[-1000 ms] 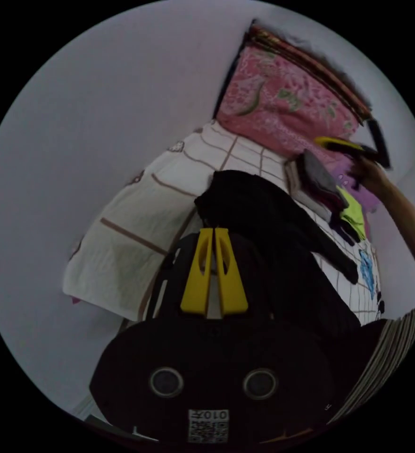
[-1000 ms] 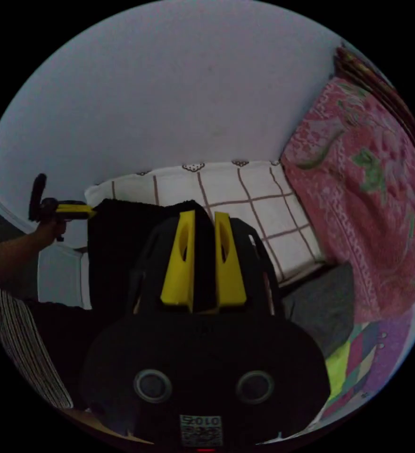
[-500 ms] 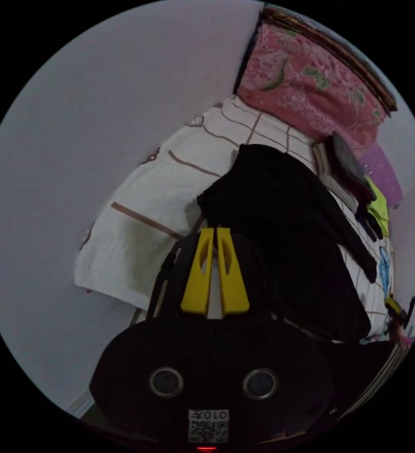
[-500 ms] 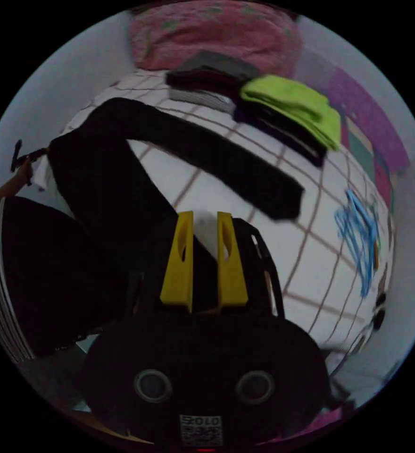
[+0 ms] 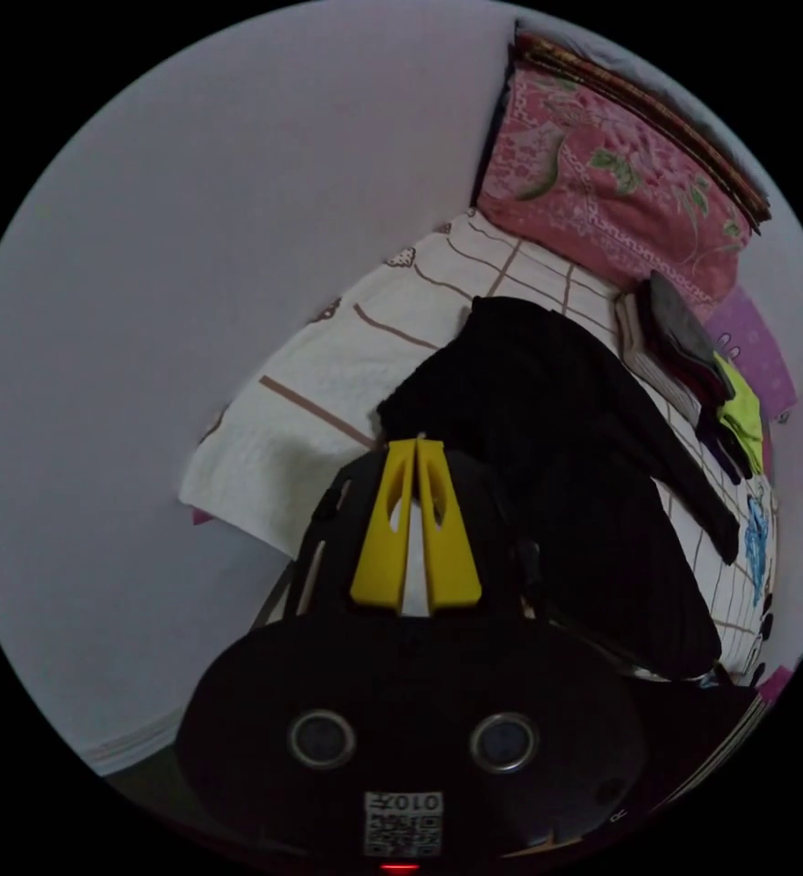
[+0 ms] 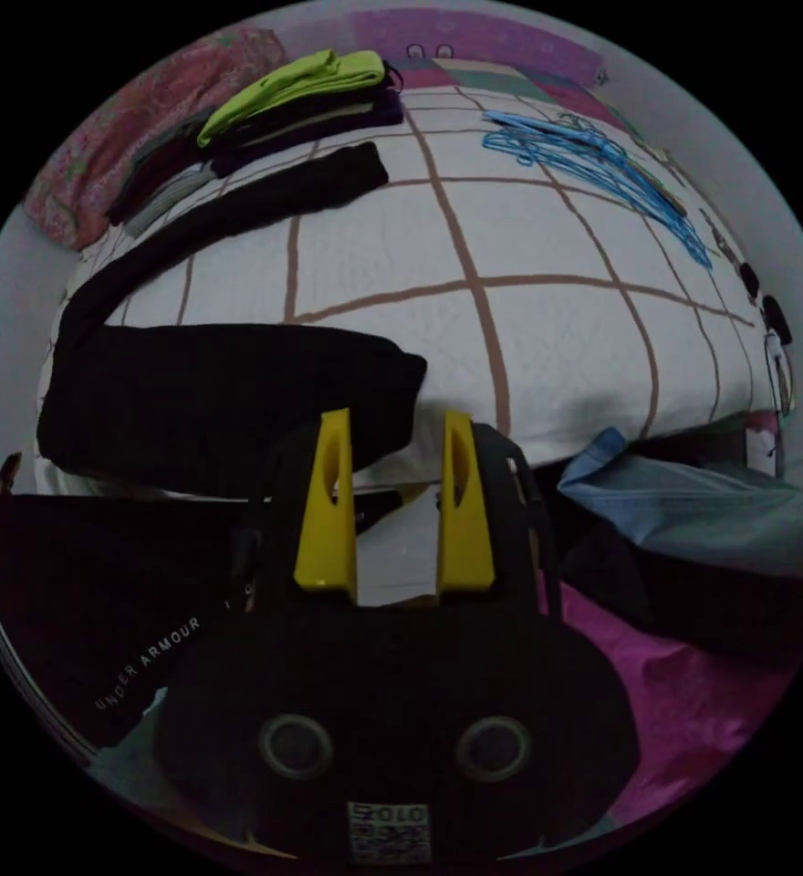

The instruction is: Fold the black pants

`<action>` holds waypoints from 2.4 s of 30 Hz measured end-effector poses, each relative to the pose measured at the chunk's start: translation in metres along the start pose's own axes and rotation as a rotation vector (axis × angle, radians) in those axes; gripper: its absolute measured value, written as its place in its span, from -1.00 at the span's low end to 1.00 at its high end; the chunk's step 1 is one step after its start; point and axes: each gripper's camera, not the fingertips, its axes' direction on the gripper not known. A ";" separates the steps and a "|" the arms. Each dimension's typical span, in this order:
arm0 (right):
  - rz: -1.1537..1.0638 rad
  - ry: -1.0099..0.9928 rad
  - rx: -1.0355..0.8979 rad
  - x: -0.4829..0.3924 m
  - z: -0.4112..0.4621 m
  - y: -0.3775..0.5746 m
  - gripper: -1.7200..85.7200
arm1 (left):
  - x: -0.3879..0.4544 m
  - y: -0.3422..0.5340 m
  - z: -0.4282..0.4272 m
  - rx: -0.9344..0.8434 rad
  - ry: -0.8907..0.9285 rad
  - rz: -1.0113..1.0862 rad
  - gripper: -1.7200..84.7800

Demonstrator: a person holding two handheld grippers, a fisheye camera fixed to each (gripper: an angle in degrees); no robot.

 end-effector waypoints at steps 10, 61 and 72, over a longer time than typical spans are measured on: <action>-0.002 -0.161 -0.008 0.022 0.067 -0.032 -0.78 | 0.041 0.012 -0.013 0.016 0.029 0.081 -0.97; -0.159 0.047 -0.360 0.129 0.186 -0.129 -0.80 | 0.159 0.021 0.031 -0.077 0.076 0.313 -0.96; 0.026 0.103 -0.002 0.138 0.110 -0.153 -0.64 | 0.145 0.008 0.045 -0.076 0.065 0.229 -0.96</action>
